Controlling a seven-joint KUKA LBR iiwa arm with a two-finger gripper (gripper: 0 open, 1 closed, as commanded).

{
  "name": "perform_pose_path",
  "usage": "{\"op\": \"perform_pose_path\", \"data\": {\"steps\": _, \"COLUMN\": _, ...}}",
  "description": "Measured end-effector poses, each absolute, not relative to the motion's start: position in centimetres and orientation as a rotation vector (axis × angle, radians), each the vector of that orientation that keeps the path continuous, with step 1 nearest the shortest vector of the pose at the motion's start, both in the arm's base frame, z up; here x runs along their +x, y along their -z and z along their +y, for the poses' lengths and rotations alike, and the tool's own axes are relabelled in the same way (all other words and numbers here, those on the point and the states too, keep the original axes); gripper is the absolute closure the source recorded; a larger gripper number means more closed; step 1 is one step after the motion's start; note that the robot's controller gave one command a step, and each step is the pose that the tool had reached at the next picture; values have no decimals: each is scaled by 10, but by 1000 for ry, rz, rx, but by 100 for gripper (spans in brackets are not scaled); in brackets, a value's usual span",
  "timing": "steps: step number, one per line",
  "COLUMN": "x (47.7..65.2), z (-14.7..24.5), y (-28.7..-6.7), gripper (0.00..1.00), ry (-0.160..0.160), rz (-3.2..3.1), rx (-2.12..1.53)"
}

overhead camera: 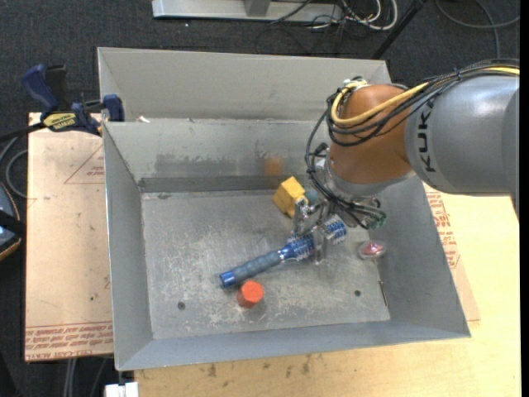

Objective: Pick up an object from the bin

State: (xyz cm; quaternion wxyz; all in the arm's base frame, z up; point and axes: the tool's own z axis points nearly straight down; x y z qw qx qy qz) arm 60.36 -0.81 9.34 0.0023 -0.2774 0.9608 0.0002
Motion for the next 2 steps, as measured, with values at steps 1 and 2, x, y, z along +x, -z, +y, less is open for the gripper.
{"op": "perform_pose_path", "data": {"steps": 1, "x": 604, "z": -7, "y": -119, "gripper": 100, "ry": 0, "rz": 3014, "rx": -868}}
{"op": "perform_pose_path", "data": {"steps": 2, "x": 606, "z": -7, "y": -167, "gripper": 100, "ry": 2, "rz": 3013, "rx": -864}}
